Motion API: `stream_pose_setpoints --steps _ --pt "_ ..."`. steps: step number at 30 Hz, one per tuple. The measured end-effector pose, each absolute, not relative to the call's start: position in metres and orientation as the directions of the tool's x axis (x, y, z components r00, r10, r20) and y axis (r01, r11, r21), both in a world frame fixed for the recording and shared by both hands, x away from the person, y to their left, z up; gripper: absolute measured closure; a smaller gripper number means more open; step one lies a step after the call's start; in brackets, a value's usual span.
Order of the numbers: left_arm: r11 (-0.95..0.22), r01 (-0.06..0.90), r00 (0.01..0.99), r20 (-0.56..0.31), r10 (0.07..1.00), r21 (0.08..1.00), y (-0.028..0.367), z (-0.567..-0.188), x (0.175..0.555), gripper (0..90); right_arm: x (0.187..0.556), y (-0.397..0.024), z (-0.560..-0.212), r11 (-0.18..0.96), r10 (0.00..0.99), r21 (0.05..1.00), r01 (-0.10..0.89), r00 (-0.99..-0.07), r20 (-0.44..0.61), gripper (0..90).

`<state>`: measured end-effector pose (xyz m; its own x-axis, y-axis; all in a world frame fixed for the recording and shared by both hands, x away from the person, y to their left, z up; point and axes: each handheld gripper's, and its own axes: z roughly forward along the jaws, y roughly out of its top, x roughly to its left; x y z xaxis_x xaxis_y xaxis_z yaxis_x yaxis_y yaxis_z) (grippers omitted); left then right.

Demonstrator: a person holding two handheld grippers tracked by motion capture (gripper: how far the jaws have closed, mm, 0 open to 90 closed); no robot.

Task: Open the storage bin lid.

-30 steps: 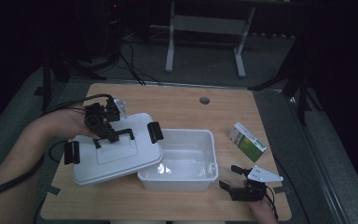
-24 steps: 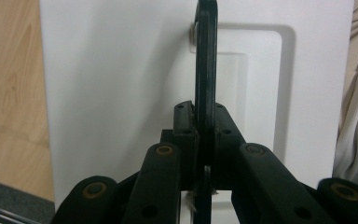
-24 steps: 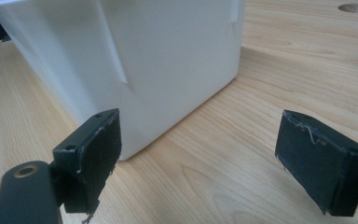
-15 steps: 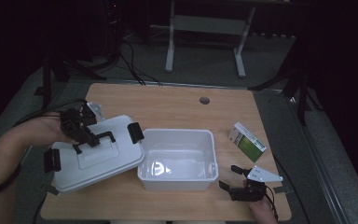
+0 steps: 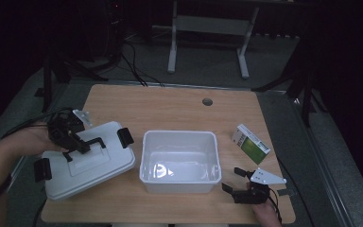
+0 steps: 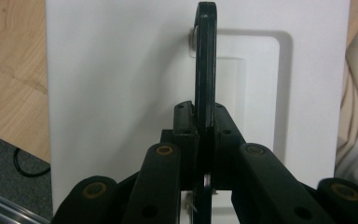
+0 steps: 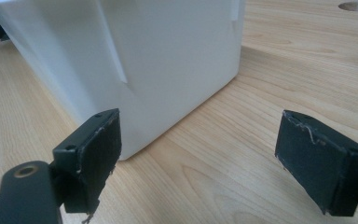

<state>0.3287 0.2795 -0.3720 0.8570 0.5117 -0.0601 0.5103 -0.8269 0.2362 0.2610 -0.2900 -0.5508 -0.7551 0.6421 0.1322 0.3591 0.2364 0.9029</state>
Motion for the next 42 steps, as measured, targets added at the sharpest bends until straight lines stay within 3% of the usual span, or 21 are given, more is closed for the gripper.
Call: stream_pose_setpoints --steps 20,42 --pt "-0.816 0.534 0.844 -0.092 0.528 0.221 0.279 -0.446 0.348 83.7 0.261 -0.29 -0.551 0.239 0.64 0.903 0.357 -0.757 0.13 14.0" --pt "-0.817 0.53 0.848 -0.118 0.517 0.228 0.264 -0.484 0.363 83.5 0.261 -0.29 -0.551 0.242 0.641 0.902 0.358 -0.757 0.128 14.0"
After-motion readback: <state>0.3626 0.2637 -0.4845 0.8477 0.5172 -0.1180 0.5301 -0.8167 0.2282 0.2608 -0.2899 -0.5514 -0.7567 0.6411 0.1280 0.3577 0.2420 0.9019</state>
